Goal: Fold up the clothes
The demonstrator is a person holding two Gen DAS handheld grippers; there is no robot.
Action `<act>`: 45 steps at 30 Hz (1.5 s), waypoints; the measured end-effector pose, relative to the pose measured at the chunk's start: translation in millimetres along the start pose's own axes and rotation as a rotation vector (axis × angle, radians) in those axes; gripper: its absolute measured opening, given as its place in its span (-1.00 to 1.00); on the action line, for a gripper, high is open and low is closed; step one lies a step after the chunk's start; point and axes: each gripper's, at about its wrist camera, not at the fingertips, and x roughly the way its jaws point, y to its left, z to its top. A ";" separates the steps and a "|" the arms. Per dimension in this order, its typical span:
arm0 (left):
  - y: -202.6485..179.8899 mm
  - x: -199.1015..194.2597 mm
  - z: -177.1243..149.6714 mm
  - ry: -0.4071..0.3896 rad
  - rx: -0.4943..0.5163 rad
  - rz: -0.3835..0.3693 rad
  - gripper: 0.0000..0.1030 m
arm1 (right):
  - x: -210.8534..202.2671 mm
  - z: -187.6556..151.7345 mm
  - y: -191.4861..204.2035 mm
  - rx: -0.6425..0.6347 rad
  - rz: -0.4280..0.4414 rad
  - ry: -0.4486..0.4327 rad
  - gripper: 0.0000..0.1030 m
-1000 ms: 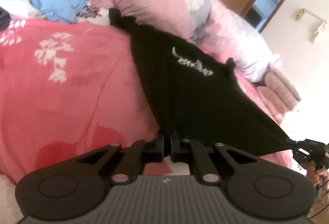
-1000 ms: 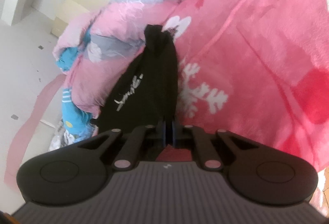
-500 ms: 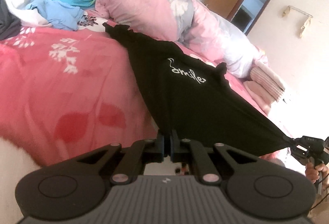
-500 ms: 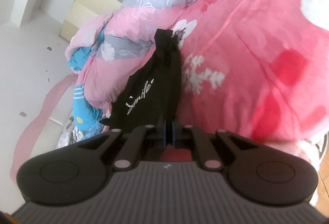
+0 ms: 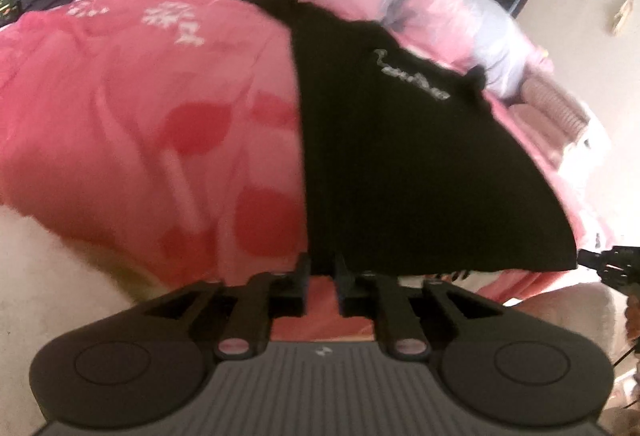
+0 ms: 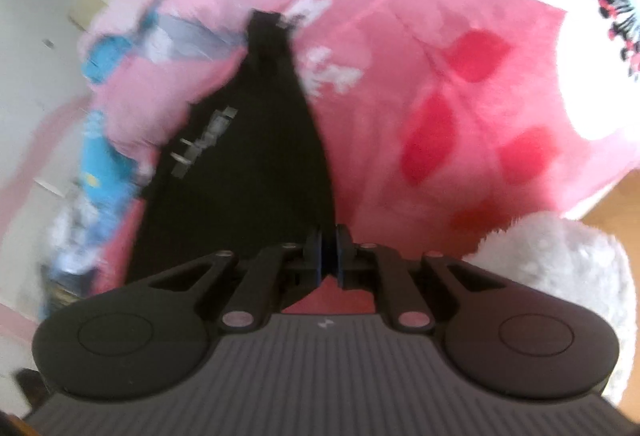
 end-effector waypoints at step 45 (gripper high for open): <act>17.6 104.6 138.6 -0.130 -0.075 0.093 -0.91 | 113.5 28.8 28.3 -0.137 0.209 -0.081 -0.89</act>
